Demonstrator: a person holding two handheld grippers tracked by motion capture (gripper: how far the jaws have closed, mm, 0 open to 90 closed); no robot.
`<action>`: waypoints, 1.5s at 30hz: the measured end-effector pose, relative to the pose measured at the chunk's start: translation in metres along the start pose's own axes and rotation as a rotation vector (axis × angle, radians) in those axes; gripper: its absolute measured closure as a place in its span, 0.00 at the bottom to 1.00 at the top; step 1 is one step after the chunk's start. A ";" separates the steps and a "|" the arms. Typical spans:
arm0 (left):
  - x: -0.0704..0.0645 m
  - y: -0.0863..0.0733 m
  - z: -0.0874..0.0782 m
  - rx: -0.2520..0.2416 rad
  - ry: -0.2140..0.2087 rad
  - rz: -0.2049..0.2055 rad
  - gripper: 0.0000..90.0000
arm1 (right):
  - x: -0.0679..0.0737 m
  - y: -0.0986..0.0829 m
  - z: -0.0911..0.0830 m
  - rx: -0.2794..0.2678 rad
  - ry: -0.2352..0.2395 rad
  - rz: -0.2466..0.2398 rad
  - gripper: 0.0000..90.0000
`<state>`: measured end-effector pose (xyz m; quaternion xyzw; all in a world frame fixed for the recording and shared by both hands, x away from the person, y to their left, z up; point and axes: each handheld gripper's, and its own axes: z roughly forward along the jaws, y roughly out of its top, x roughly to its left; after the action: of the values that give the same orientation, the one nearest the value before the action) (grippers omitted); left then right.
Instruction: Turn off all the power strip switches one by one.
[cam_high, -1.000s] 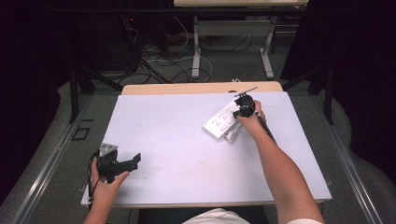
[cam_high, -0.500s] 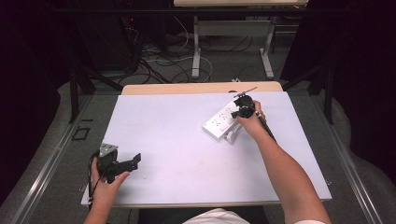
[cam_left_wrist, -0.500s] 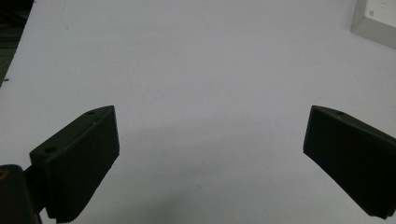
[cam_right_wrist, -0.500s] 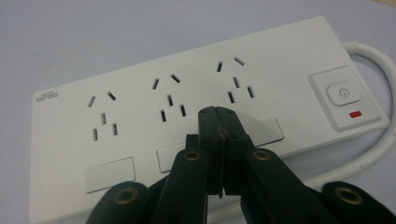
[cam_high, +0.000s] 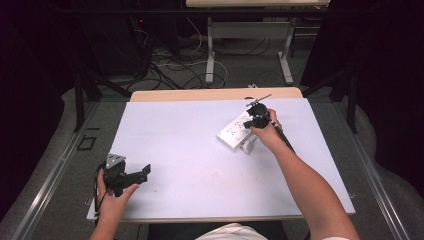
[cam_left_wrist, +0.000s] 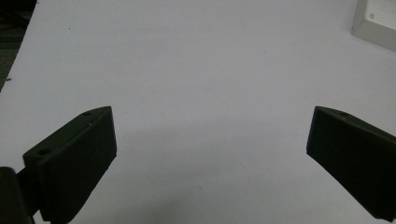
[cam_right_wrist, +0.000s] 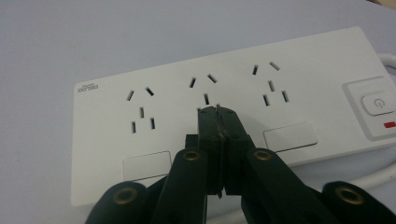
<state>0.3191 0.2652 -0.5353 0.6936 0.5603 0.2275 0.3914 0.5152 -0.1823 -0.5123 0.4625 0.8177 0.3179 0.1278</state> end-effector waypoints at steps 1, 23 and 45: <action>0.000 0.000 0.000 0.002 -0.001 -0.002 0.01 | 0.000 0.000 0.000 0.008 0.000 -0.014 1.00; -0.001 0.000 0.000 0.000 -0.012 0.002 0.00 | 0.010 -0.005 0.004 0.053 0.009 -0.038 0.99; 0.000 0.000 0.001 0.008 -0.014 0.003 0.00 | 0.005 -0.007 0.005 0.044 -0.002 -0.028 0.98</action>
<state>0.3192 0.2645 -0.5358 0.6975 0.5575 0.2211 0.3923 0.5101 -0.1787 -0.5202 0.4540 0.8307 0.2979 0.1228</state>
